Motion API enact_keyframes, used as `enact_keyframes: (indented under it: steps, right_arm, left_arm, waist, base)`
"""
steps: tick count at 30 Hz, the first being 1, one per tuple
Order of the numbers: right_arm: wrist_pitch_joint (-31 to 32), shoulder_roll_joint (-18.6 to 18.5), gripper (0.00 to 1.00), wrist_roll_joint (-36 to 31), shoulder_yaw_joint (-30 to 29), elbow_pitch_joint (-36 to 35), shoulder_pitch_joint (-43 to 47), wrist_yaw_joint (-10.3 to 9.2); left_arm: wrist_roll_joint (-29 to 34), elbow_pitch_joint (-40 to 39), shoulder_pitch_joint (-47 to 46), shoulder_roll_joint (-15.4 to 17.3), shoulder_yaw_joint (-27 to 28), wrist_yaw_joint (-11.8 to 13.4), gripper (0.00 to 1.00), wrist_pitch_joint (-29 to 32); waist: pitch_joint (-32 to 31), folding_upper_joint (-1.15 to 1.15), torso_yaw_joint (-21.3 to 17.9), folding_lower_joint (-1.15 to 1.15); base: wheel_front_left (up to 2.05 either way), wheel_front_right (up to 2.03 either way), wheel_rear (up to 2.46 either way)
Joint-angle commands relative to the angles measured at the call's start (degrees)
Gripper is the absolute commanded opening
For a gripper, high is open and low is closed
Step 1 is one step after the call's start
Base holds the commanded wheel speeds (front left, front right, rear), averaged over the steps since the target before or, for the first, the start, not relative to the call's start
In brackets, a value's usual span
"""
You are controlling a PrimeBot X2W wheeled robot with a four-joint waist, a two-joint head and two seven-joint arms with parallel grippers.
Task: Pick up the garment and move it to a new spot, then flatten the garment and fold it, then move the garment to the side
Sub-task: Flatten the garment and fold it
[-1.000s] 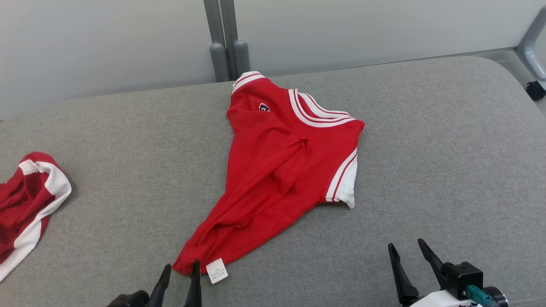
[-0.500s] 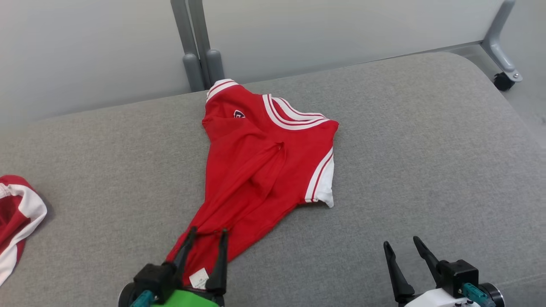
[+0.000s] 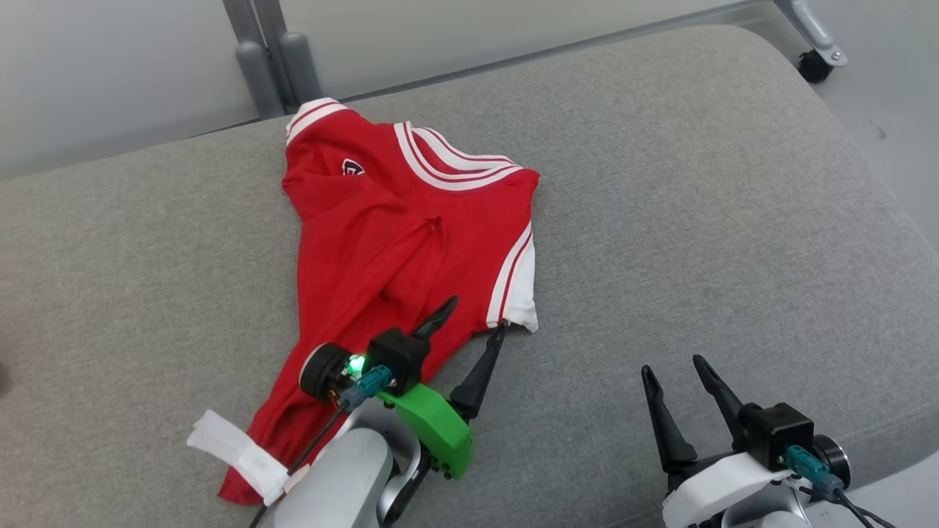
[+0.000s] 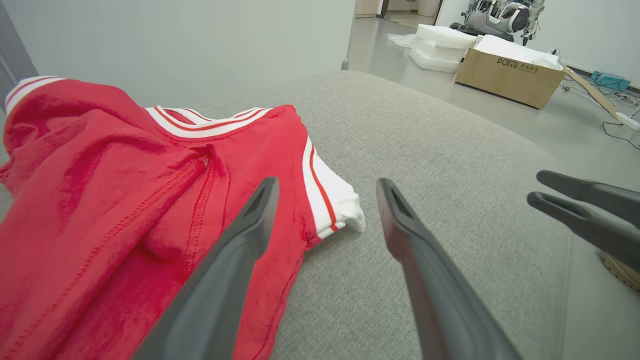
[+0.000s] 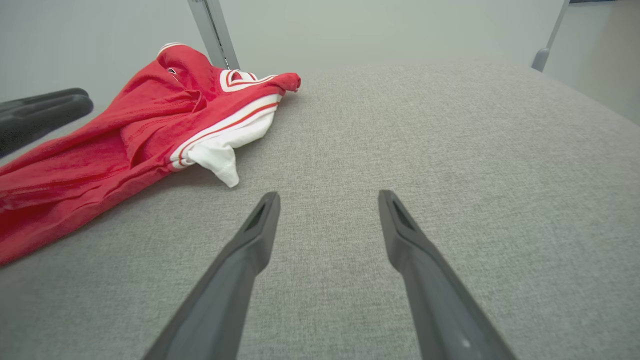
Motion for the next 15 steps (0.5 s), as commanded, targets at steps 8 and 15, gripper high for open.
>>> enact_keyframes:
  steps: [8,15]
  right_arm:
    - [0.01,-0.06,1.00,2.01,0.63,-0.17,-1.89,-0.11]
    - [0.01,-0.07,1.00,3.23,0.94,-0.50,-2.71,-0.10]
  left_arm:
    - [-3.14,8.97,-9.52,0.30,-6.97,0.82,1.00,-0.34]
    - [-1.27,19.87,-14.15,0.31,-10.60,5.28,0.91,1.23]
  waist:
    - [5.87,0.00,-7.47,0.00]
    - [7.44,0.00,-9.82,0.00]
  base:
    - [0.00,0.00,0.00]
    - [0.00,0.00,0.00]
